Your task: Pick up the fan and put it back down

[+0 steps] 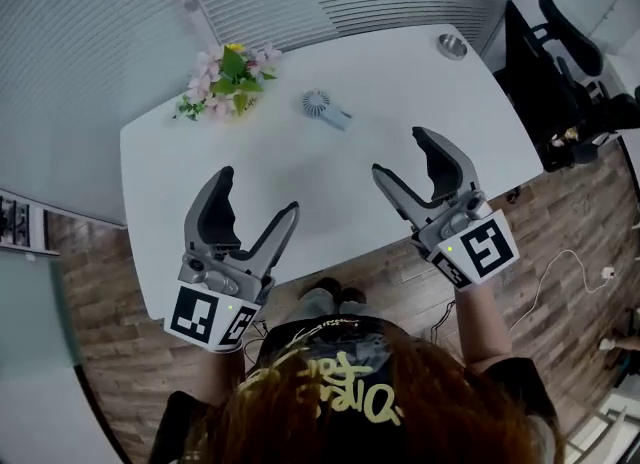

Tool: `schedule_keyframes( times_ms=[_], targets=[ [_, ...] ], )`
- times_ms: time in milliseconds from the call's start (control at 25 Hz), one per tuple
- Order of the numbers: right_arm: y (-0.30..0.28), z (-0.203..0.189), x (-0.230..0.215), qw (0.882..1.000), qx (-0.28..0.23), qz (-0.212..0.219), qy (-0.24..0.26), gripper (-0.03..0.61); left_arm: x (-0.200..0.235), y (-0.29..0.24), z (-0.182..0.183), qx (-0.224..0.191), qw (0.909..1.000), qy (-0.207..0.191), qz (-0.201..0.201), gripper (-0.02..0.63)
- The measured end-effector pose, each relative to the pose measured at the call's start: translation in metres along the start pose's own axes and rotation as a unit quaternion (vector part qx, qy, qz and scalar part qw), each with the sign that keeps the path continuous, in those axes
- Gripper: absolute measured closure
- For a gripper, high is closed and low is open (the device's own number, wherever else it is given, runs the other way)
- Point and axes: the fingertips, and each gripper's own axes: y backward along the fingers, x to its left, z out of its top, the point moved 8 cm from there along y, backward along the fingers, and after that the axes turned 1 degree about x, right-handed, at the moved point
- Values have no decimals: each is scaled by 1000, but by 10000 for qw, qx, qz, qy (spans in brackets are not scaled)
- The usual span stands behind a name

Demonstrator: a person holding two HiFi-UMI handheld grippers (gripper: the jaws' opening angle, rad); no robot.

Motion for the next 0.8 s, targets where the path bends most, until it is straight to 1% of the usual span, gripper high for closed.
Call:
schedule_keyframes(
  times_ms=[80,200,320,400,520,600,680,800],
  targets=[
    [-27,-16,-7,9996,148,197,102,295,9,14,-3,41,9996,1,292,233],
    [-67,-48,-19,9976,510,415,214,295,19,32,-7,126,9975,29,697,233],
    [-101,-86,-30,9936,967,479,330,295,28,47,-12,197,9945,56,1027,233],
    [-118,-111,-36,9888,1298,552,478,295,33,53,-17,238,9928,78,1175,233],
    [-142,-145,-44,9790,1750,789,692,295,39,61,-23,303,9902,131,1359,233],
    [-157,-168,-51,9742,1984,872,630,295,43,64,-27,337,9887,164,1449,233],
    [-171,-190,-58,9692,2242,903,464,295,45,66,-30,380,9875,176,1517,233],
    [-191,-215,-64,9578,2673,1009,317,295,46,69,-33,450,9858,196,1603,233]
  ],
)
